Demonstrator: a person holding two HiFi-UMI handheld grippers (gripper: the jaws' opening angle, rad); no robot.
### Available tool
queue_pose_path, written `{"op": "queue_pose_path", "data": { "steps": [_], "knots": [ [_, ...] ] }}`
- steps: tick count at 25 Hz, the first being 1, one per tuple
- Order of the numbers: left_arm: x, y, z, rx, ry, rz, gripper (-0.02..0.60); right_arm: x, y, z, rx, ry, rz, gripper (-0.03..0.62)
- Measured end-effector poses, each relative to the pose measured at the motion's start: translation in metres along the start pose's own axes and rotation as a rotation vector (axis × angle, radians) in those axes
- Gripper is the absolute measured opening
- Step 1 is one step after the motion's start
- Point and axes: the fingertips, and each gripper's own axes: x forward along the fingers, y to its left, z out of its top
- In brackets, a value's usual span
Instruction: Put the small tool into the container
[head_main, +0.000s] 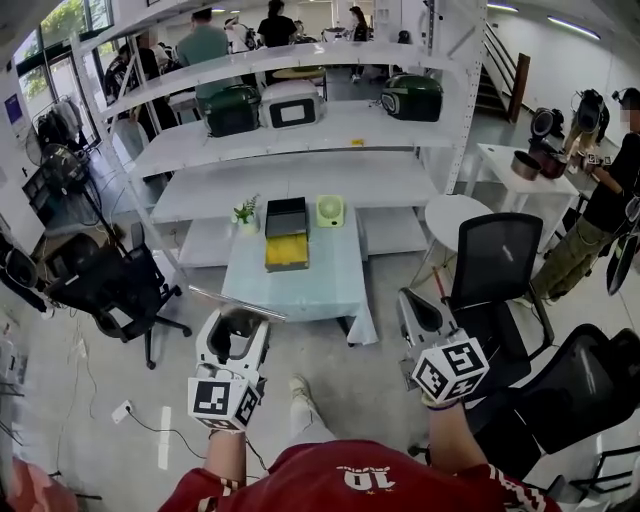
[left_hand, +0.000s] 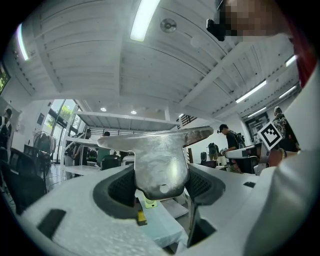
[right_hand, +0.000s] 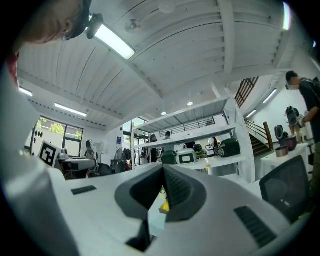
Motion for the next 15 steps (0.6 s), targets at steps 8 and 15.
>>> {"op": "queue_pose_path", "data": {
  "steps": [8,15],
  "knots": [
    [0.034,0.037,-0.013,-0.006,0.009,0.004,0.293,0.055,-0.006,-0.003,0.024,-0.008,0.009,0.003],
    [0.088,0.092,-0.028,-0.035,0.013,0.026,0.293,0.149,-0.014,-0.001,0.037,-0.013,0.038,0.004]
  ]
}}
